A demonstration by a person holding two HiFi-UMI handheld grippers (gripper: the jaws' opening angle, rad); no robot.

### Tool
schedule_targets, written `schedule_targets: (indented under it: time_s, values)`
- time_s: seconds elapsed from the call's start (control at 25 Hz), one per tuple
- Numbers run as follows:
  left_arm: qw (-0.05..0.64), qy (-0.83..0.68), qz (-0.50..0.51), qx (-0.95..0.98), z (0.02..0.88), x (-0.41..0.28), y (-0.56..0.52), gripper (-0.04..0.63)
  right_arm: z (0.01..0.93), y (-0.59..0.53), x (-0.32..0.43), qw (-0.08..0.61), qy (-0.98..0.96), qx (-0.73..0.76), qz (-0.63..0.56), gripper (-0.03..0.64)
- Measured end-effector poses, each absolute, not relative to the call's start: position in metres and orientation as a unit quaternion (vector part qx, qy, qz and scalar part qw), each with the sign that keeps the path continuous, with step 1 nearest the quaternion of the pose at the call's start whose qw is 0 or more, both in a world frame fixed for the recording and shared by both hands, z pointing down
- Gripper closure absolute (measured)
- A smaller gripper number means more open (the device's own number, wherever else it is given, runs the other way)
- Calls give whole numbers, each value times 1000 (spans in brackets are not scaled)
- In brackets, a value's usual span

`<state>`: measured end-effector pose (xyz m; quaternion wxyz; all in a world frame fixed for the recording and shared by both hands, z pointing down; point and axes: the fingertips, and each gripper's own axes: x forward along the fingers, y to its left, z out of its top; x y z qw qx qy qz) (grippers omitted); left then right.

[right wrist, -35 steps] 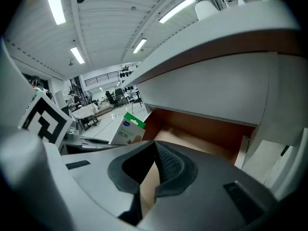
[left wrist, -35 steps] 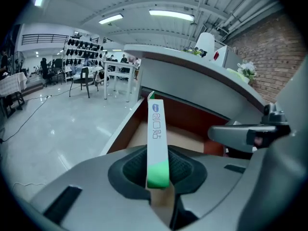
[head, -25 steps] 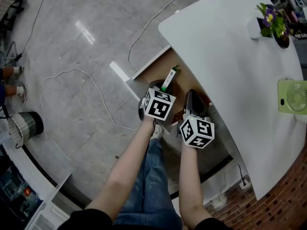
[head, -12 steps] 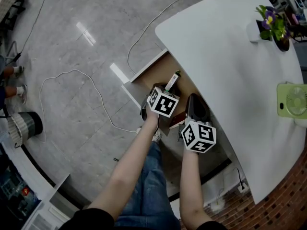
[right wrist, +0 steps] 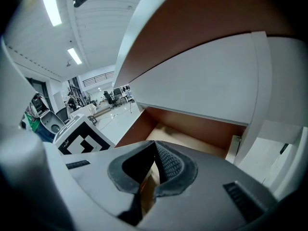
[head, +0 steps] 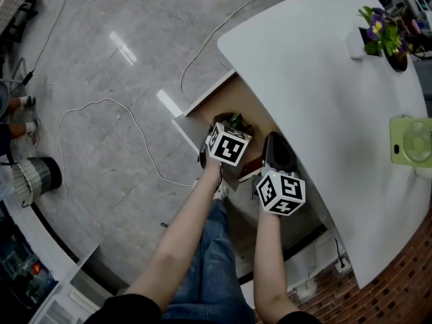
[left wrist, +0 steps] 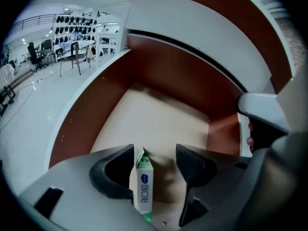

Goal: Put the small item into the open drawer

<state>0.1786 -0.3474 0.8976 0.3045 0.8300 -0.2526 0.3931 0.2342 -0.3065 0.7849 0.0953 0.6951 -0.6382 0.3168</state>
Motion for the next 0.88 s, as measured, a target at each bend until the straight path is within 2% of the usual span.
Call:
schedule_targets:
  time_s: [0.4,0.52,0.72,0.88]
  values:
    - [287,-286,351,844,860,163,-355,328,776,-297,225,91,-637,698,314,615]
    - [278,-304,325,851,829,151,-357,377,766,-293,222,87,-637,700,310,615]
    - [263,-338,286,857,767,120,-351,501,733,-281,211,75,-638,705,302,615]
    - [243,-357,252,866,707,97,-346,558,693,-268,201,64,-640,709,291,615]
